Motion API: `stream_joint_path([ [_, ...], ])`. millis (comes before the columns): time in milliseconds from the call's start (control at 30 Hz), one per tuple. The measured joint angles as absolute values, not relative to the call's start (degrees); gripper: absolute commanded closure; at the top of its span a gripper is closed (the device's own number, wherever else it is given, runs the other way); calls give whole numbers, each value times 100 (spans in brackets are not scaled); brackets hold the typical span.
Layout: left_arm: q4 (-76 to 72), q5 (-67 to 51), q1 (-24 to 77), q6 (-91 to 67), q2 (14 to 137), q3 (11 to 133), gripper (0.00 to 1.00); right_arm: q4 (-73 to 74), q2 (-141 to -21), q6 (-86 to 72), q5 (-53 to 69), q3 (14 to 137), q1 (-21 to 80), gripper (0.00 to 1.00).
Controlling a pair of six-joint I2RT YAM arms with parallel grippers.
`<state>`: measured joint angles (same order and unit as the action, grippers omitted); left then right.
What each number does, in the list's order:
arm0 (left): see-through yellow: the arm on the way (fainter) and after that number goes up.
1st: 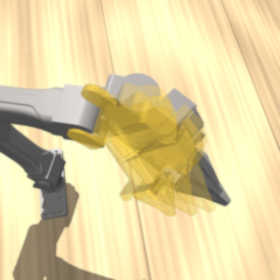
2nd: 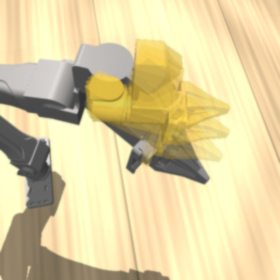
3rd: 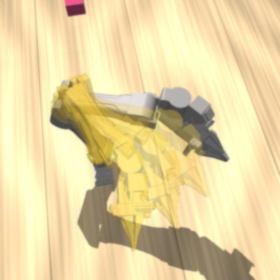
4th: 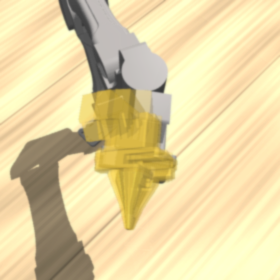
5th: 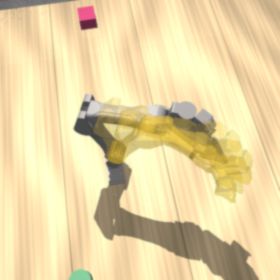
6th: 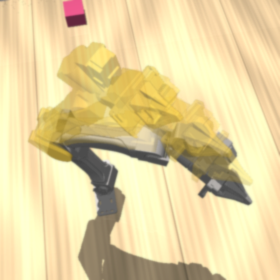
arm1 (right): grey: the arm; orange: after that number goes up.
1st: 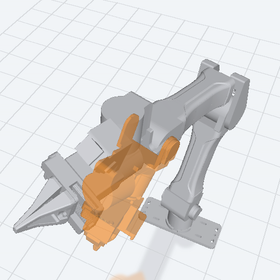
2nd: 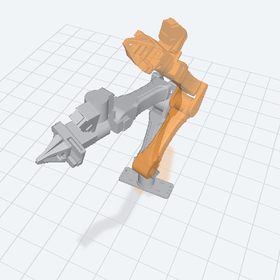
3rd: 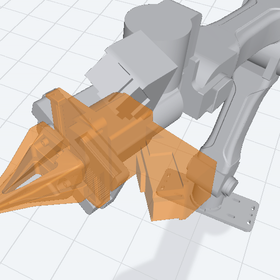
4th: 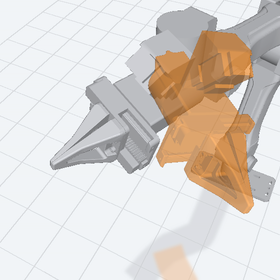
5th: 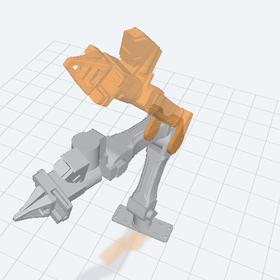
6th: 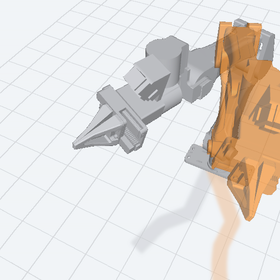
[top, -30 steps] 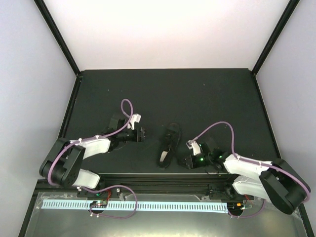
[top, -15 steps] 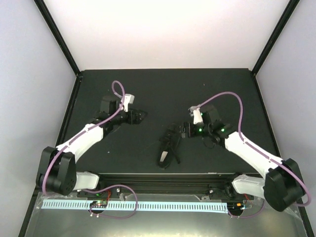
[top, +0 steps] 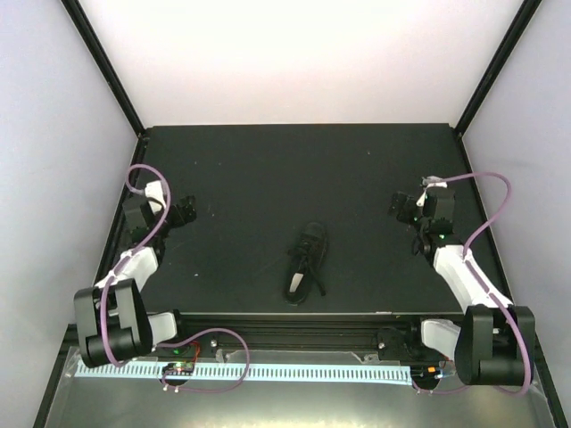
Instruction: Tie the shoes
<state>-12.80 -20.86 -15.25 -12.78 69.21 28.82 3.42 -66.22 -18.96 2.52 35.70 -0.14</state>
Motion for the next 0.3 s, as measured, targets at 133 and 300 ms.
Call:
stream_joint_path([
  [133, -1896, -1927, -1411, -1120, 7402, 2554, 1, -650, -6582, -1774, -585, 2928, -8, 0],
  [300, -2206, -1785, -1319, -902, 7575, 2554, 1, -1374, -6945, -1634, -1149, 2622, -8, 0],
])
